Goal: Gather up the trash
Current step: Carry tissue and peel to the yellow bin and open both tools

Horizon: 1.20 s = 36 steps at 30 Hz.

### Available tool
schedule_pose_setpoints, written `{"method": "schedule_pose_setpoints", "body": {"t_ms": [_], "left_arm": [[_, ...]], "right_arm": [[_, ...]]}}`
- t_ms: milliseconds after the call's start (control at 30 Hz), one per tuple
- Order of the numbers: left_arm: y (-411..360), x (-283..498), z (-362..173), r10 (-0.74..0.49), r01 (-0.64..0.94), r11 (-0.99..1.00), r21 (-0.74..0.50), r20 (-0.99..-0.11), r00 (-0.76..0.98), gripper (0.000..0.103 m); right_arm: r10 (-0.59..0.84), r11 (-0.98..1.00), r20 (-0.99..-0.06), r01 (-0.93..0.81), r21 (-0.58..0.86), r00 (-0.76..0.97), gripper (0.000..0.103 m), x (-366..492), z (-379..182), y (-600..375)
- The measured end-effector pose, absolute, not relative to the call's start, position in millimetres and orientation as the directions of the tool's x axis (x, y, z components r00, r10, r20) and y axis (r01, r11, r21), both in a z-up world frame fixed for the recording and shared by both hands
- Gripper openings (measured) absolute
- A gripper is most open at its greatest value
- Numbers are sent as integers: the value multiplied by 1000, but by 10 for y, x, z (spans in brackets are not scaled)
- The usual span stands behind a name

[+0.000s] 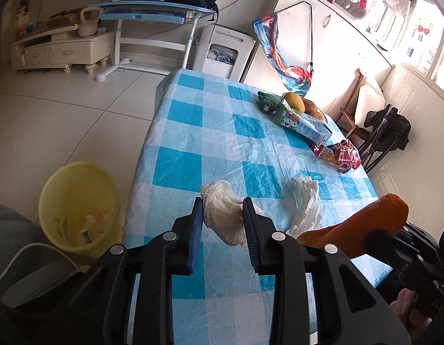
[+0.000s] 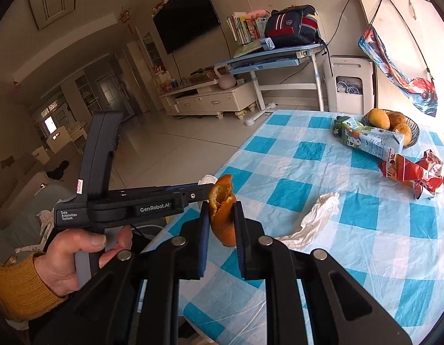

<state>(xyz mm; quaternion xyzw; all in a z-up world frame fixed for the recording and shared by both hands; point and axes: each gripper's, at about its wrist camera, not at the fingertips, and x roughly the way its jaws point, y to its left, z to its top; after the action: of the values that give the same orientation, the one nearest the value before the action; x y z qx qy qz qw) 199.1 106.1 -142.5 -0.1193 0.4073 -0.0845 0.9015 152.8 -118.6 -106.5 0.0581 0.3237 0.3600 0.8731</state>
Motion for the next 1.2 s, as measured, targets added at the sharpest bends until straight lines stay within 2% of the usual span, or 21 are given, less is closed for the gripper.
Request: {"method": "schedule_pose_setpoints", "body": {"t_ms": [167, 400, 867, 1067, 1200], "left_arm": [[1163, 1967, -1360, -238, 28, 954, -299, -696, 678, 27], [1377, 1946, -1293, -198, -41, 947, -320, -677, 709, 27], [1756, 1952, -1146, -45, -193, 939, -286, -655, 754, 27], [2234, 2027, -995, 30, -311, 892, -328, -643, 765, 27], [2646, 2149, -1028, 64, -410, 830, -378, -665, 744, 27]], "right_arm": [[687, 723, -476, -585, 367, 550, 17, 1479, -997, -1179], [693, 717, -475, -584, 380, 542, 17, 1500, -992, -1088], [752, 651, -449, -649, 393, 482, 17, 1721, -867, -515], [776, 617, -448, -681, 395, 444, 17, 2000, -821, -91], [786, 600, -463, -690, 405, 411, 17, 2227, -871, 263]]}}
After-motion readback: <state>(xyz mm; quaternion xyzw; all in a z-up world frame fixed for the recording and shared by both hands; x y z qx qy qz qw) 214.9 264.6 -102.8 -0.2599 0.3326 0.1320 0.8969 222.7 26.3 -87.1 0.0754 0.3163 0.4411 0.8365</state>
